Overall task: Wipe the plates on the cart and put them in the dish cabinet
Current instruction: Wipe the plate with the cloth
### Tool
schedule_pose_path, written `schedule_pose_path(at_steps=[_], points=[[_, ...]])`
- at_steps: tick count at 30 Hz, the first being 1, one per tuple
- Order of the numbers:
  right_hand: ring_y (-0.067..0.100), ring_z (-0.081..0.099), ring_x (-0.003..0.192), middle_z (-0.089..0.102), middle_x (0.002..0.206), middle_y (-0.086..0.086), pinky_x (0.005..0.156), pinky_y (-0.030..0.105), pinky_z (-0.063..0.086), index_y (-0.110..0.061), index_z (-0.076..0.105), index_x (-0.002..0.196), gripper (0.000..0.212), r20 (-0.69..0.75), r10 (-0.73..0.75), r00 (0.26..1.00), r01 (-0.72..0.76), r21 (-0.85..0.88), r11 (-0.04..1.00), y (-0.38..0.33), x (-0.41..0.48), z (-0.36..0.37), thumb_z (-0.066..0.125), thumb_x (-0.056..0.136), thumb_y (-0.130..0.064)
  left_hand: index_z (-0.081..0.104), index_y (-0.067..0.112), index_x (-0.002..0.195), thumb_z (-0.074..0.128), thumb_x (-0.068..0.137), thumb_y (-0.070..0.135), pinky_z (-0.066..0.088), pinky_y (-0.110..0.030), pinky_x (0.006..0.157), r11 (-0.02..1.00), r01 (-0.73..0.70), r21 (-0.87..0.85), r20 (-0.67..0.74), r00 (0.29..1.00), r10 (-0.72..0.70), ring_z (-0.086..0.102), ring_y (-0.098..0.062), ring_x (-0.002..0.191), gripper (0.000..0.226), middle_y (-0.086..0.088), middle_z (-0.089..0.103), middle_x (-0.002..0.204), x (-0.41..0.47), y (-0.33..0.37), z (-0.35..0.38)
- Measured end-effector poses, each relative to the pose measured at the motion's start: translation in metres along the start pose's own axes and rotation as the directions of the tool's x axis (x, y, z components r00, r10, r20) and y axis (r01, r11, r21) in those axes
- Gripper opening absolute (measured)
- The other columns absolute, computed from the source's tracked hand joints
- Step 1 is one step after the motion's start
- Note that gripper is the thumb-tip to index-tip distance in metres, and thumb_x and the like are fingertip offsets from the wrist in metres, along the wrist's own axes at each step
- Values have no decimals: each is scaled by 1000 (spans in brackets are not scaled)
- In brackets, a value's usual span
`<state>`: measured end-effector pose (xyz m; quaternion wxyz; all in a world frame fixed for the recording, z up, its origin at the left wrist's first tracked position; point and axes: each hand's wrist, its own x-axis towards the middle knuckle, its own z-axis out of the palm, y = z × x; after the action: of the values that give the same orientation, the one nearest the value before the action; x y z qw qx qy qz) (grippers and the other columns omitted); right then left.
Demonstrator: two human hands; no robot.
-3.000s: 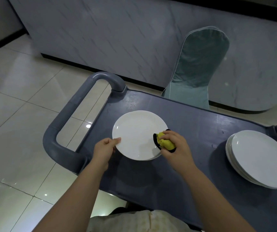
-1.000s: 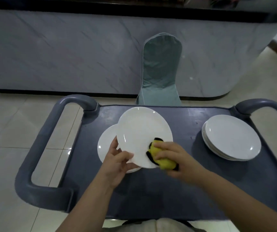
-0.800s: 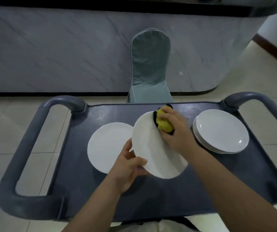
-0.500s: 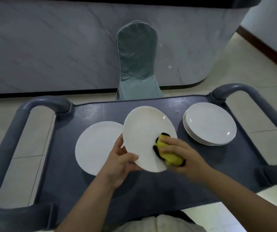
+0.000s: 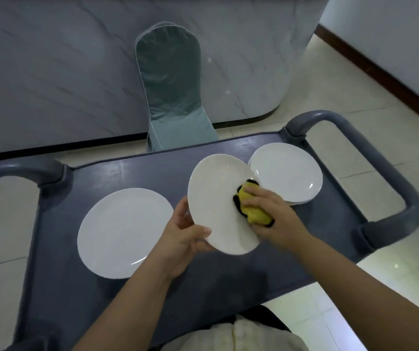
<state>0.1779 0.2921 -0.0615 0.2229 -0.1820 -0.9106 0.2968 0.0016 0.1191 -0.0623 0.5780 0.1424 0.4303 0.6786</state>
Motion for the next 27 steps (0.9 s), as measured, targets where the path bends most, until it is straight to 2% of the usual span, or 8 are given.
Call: schedule_pose_path(at_steps=[3, 6, 10, 12, 15, 17, 23, 27], points=[[5, 40, 129, 46, 146, -6, 113, 38, 33, -22, 62, 124, 48, -183, 126, 975, -134, -33, 990, -14, 41, 5, 68, 76, -22, 51, 28, 132, 75, 56, 0, 57, -51, 68, 1000, 23, -3, 27, 999, -23, 64, -28, 107, 84, -6, 61, 125, 7, -6, 14], [16, 44, 134, 47, 147, 0, 114, 37, 32, -17, 63, 125, 50, -73, -10, 997, 12, 27, 1000, -39, 40, 23, 72, 76, -20, 47, 23, 135, 74, 58, 2, 57, -54, 68, 1000, -10, -27, 49, 999, 12, 65, -32, 106, 84, -9, 61, 125, 11, 1, 14], [23, 46, 134, 48, 147, 2, 106, 49, 40, -16, 64, 122, 41, 132, -210, 969, 210, 13, 978, -10, -29, 8, 76, 83, -19, 48, 22, 136, 74, 54, -1, 56, -59, 69, 999, 7, -49, 8, 1000, -6, 64, -34, 106, 88, -11, 61, 128, 13, 3, 7], [21, 46, 133, 48, 146, 2, 104, 49, 40, -18, 62, 122, 41, 102, -168, 980, 176, -70, 982, 14, -34, -12, 73, 83, -21, 51, 26, 134, 70, 59, -7, 56, -57, 69, 999, 27, -26, 7, 1000, -27, 65, -30, 106, 83, -6, 62, 125, 13, -3, 10], [20, 47, 129, 48, 144, 1, 111, 38, 35, -16, 62, 123, 45, -83, -41, 996, 27, -163, 986, 25, 4, -23, 65, 80, -26, 52, 29, 131, 67, 64, -7, 57, -52, 68, 999, 52, 7, 32, 998, -52, 65, -28, 107, 77, -3, 63, 123, 11, -7, 23], [17, 43, 133, 47, 146, -2, 113, 39, 32, -18, 61, 127, 48, -153, 61, 986, -79, -116, 990, 1, 34, -9, 65, 79, -24, 50, 29, 132, 72, 62, -3, 57, -47, 65, 999, 40, 19, 44, 998, -41, 65, -28, 105, 80, -3, 64, 121, 12, -7, 30], [24, 42, 137, 44, 149, 0, 108, 49, 38, -18, 60, 128, 50, 172, -227, 959, 232, -9, 973, -16, -24, 8, 72, 81, -11, 47, 19, 134, 72, 58, -4, 57, -51, 67, 995, 4, -104, -35, 999, -8, 66, -34, 102, 83, -10, 66, 118, 8, 3, 16], [19, 43, 135, 44, 149, -4, 102, 53, 40, -25, 56, 127, 49, 105, -94, 990, 105, -107, 989, 26, -18, -12, 68, 80, -22, 50, 21, 132, 65, 64, -7, 58, -53, 69, 999, 29, -34, -41, 999, -30, 69, -26, 100, 75, 1, 70, 108, 2, 0, 14]])
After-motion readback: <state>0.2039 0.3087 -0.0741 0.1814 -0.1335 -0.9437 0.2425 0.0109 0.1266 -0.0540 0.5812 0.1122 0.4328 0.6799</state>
